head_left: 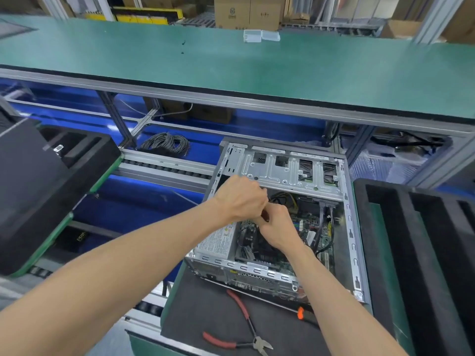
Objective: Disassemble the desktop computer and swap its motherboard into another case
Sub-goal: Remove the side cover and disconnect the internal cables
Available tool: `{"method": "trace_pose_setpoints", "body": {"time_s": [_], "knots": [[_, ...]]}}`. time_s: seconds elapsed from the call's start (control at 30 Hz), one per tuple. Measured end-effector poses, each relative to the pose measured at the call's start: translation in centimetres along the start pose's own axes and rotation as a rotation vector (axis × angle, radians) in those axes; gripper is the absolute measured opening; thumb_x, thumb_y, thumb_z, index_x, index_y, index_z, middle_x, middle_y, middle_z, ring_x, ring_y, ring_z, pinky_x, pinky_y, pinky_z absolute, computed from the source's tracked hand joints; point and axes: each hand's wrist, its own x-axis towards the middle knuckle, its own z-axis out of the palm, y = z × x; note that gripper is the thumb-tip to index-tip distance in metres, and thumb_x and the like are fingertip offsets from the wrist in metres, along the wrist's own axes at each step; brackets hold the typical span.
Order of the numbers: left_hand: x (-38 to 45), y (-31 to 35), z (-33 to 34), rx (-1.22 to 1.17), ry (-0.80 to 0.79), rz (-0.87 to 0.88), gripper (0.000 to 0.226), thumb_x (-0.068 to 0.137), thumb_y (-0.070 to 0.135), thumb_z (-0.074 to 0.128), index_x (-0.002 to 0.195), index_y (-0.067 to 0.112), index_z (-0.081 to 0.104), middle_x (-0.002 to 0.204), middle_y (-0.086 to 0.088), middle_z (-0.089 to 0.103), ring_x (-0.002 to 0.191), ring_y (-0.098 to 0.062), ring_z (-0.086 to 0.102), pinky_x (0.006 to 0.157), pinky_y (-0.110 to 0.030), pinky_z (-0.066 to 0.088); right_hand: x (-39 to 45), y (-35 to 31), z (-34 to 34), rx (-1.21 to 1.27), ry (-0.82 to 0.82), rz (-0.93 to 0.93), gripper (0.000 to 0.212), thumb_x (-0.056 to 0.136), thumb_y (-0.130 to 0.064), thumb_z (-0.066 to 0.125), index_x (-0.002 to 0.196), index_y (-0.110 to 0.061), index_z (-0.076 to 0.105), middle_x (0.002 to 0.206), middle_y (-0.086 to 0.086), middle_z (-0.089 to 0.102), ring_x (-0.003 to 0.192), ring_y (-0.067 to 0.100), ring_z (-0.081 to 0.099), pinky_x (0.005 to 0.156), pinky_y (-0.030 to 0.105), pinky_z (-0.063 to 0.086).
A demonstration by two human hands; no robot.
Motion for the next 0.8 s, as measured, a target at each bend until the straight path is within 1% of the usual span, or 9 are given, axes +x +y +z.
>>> {"method": "trace_pose_setpoints", "body": {"time_s": [0.13, 0.23, 0.37, 0.43, 0.5, 0.57, 0.67, 0.73, 0.8], "knots": [[0.6, 1.1, -0.4, -0.115, -0.045, -0.228, 0.032, 0.089, 0.018, 0.048, 0.058, 0.020, 0.039, 0.055, 0.003, 0.032, 0.057, -0.027, 0.050, 0.049, -0.028, 0.028, 0.1, -0.2, 0.0, -0.028, 0.053, 0.027, 0.047, 0.087, -0.002, 0.065, 0.056, -0.026, 0.038, 0.048, -0.006, 0.042, 0.046, 0.005, 0.044, 0.047, 0.019, 0.031], [0.6, 0.2, -0.4, -0.059, 0.032, -0.045, 0.044, 0.101, 0.027, 0.037, 0.058, 0.018, 0.040, 0.052, 0.004, 0.031, 0.050, -0.023, 0.050, 0.045, -0.027, 0.018, 0.2, 0.0, -0.2, -0.031, 0.046, 0.045, 0.046, 0.090, -0.008, 0.067, 0.055, -0.023, 0.040, 0.045, -0.004, 0.041, 0.040, 0.010, 0.037, 0.045, 0.019, 0.031], [0.5, -1.0, -0.7, 0.071, 0.004, 0.157, 0.045, 0.101, 0.026, 0.041, 0.057, 0.017, 0.039, 0.050, 0.004, 0.032, 0.037, -0.015, 0.022, 0.043, -0.028, 0.019, 0.1, 0.1, -0.2, -0.009, 0.021, 0.038, 0.044, 0.090, -0.014, 0.069, 0.054, -0.017, 0.044, 0.044, -0.004, 0.042, 0.041, 0.009, 0.040, 0.046, 0.016, 0.033], [0.6, 0.3, -0.7, -0.012, -0.037, 0.003, 0.042, 0.094, 0.021, 0.047, 0.054, 0.016, 0.034, 0.051, 0.003, 0.027, 0.045, -0.020, 0.036, 0.047, -0.028, 0.021, 0.1, 0.2, -0.1, -0.023, 0.019, 0.059, 0.045, 0.088, -0.008, 0.067, 0.053, -0.015, 0.039, 0.043, -0.003, 0.039, 0.043, 0.008, 0.041, 0.045, 0.019, 0.030], [1.5, 1.9, -1.2, -0.155, -0.086, -0.254, 0.026, 0.090, 0.017, 0.049, 0.064, 0.014, 0.052, 0.059, 0.000, 0.032, 0.061, -0.026, 0.045, 0.053, -0.031, 0.033, 0.1, 0.5, -0.1, -0.008, 0.036, 0.107, 0.044, 0.085, -0.002, 0.066, 0.053, -0.012, 0.038, 0.045, 0.002, 0.041, 0.044, 0.010, 0.038, 0.045, 0.021, 0.026], [2.2, 2.7, -1.7, -0.214, -0.118, -0.354, 0.019, 0.088, 0.014, 0.049, 0.072, 0.015, 0.058, 0.065, -0.001, 0.039, 0.065, -0.028, 0.050, 0.057, -0.033, 0.040, 0.1, 0.7, -0.2, 0.008, 0.053, 0.158, 0.038, 0.083, 0.003, 0.062, 0.053, 0.001, 0.040, 0.046, 0.017, 0.046, 0.043, 0.018, 0.033, 0.047, 0.026, 0.025], [2.3, 2.0, -1.9, -0.117, -0.085, -0.159, 0.035, 0.094, 0.019, 0.042, 0.060, 0.016, 0.041, 0.058, 0.000, 0.038, 0.058, -0.027, 0.049, 0.048, -0.029, 0.029, -0.1, 0.9, -0.5, 0.031, 0.050, 0.174, 0.037, 0.087, -0.004, 0.064, 0.058, 0.012, 0.048, 0.050, 0.027, 0.053, 0.047, 0.037, 0.045, 0.049, 0.032, 0.031], [2.1, 0.6, -1.8, 0.019, -0.069, 0.118, 0.040, 0.101, 0.025, 0.033, 0.064, 0.016, 0.045, 0.058, 0.001, 0.043, 0.048, -0.022, 0.045, 0.045, -0.029, 0.023, -0.1, 0.8, -0.7, 0.029, 0.044, 0.143, 0.044, 0.090, -0.015, 0.070, 0.054, 0.002, 0.051, 0.044, 0.009, 0.054, 0.041, 0.020, 0.045, 0.046, 0.028, 0.032], [2.1, -1.0, -1.5, 0.107, -0.090, 0.320, 0.041, 0.104, 0.029, 0.027, 0.075, 0.014, 0.052, 0.064, 0.000, 0.053, 0.047, -0.019, 0.044, 0.046, -0.032, 0.031, 0.0, 0.6, -0.6, 0.043, 0.038, 0.093, 0.046, 0.090, -0.020, 0.074, 0.051, -0.016, 0.050, 0.039, -0.006, 0.049, 0.040, 0.009, 0.043, 0.042, 0.019, 0.031]]}}
